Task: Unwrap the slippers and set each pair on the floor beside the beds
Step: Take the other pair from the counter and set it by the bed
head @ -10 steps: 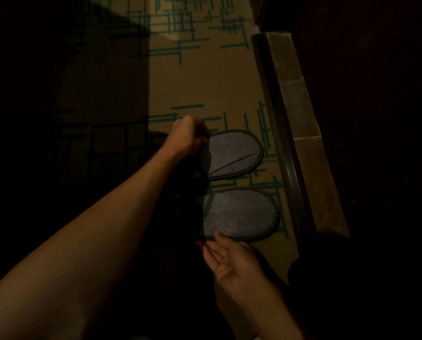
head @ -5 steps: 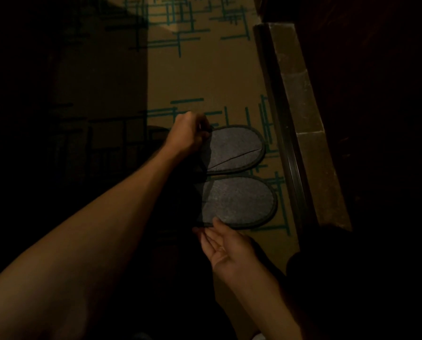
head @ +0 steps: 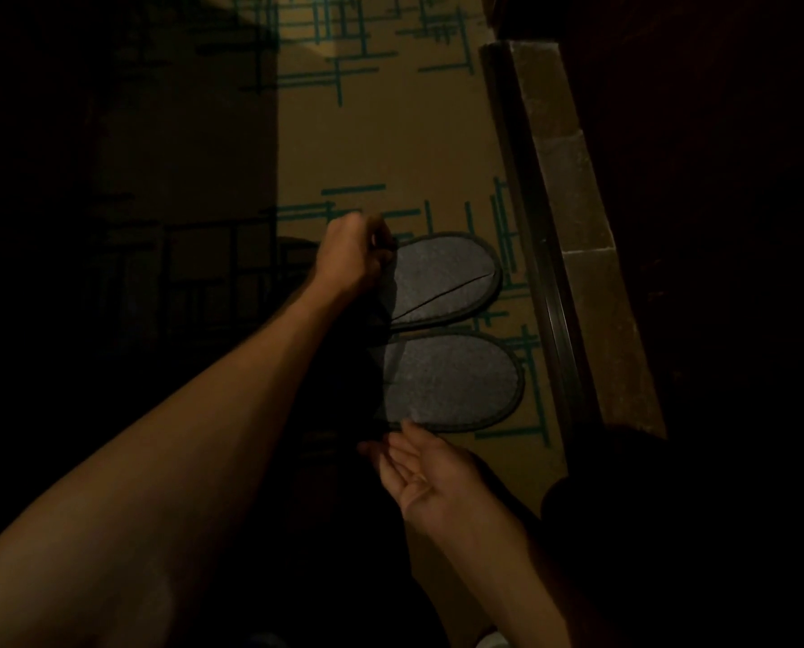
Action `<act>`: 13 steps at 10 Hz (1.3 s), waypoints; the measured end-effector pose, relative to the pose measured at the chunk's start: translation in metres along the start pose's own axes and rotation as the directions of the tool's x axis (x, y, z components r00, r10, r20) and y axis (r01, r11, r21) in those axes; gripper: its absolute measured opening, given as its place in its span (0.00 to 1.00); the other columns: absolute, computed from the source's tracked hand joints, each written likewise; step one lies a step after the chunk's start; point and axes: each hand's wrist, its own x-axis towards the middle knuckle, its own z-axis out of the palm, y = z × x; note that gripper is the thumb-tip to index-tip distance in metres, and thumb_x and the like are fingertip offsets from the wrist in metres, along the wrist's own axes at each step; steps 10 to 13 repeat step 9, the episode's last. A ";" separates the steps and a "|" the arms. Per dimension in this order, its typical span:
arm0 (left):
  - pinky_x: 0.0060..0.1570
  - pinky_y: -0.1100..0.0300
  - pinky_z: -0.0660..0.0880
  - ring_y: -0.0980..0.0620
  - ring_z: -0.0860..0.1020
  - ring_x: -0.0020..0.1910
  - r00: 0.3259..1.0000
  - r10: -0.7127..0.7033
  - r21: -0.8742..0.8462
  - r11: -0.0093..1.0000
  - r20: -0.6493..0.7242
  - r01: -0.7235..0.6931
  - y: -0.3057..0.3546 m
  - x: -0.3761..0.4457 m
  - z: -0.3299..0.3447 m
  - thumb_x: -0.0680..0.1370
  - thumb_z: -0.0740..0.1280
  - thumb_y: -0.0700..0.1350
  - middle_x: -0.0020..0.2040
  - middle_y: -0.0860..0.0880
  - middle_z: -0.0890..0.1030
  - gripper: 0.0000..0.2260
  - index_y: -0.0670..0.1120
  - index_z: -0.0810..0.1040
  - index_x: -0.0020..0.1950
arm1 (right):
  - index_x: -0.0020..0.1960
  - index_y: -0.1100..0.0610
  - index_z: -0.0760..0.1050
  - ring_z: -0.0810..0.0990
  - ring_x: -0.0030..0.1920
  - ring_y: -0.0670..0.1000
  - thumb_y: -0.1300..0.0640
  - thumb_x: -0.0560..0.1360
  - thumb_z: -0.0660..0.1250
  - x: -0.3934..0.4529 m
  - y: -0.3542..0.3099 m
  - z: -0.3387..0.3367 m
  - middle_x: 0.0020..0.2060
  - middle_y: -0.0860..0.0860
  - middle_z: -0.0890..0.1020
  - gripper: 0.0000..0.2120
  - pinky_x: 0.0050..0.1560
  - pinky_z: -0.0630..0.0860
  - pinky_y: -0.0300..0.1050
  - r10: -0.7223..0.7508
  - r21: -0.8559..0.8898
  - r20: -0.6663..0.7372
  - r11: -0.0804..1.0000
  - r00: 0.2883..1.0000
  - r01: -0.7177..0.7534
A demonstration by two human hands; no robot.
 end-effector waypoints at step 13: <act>0.53 0.57 0.77 0.45 0.80 0.53 0.942 -0.325 -0.307 0.908 -0.083 0.286 0.014 -0.071 -0.041 0.72 0.72 0.43 0.54 0.39 0.82 0.13 0.41 0.80 0.55 | 0.46 0.59 0.74 0.82 0.39 0.55 0.62 0.81 0.58 -0.060 0.003 -0.053 0.41 0.57 0.82 0.08 0.40 0.78 0.45 -0.245 -0.517 0.009 0.829 0.970 0.214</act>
